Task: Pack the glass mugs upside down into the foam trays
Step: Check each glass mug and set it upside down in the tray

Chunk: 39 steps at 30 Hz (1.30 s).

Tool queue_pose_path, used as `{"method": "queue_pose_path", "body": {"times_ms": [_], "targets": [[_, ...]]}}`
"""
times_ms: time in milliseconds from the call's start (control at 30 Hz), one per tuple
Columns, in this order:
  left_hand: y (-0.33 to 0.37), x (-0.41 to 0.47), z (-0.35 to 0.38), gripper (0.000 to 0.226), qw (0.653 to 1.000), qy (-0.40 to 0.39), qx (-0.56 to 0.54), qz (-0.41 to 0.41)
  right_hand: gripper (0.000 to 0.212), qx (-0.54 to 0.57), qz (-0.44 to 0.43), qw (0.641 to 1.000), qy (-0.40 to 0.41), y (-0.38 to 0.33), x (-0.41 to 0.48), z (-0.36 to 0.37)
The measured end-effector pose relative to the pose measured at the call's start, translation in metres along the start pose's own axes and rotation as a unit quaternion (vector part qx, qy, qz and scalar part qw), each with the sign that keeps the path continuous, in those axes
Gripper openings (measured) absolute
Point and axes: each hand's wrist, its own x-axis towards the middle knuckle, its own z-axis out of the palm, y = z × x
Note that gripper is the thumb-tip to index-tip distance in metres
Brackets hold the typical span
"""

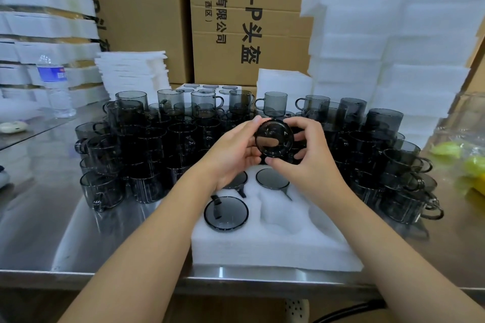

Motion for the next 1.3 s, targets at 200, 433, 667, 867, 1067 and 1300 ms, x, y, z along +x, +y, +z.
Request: {"method": "queue_pose_path", "body": {"times_ms": [200, 433, 667, 867, 1067, 1300], "targets": [[0.0, -0.003, 0.004, 0.029, 1.0, -0.008, 0.021, 0.006, 0.073, -0.087, -0.074, 0.992, -0.045, -0.015, -0.008, 0.0], [0.002, -0.004, 0.004, 0.047, 1.0, -0.01, 0.014, 0.007, 0.063, -0.083, -0.1, 0.991, -0.022, -0.031, -0.016, -0.004], [0.002, -0.002, 0.0, 0.029, 0.999, 0.017, 0.032, -0.015, 0.055, -0.002, -0.025, 0.988, -0.155, -0.043, -0.043, -0.022], [0.002, -0.003, 0.001, 0.024, 1.0, 0.012, 0.02, -0.009, 0.047, -0.008, 0.021, 0.966, -0.258, -0.042, -0.044, -0.023], [0.002, -0.002, 0.0, 0.022, 1.0, 0.009, 0.017, -0.011, 0.056, -0.035, 0.032, 0.956, -0.29, -0.039, -0.044, -0.021], [0.001, -0.001, 0.0, 0.022, 1.0, 0.007, 0.011, -0.007, 0.055, -0.049, 0.036, 0.968, -0.242, -0.037, -0.046, -0.013]]}}
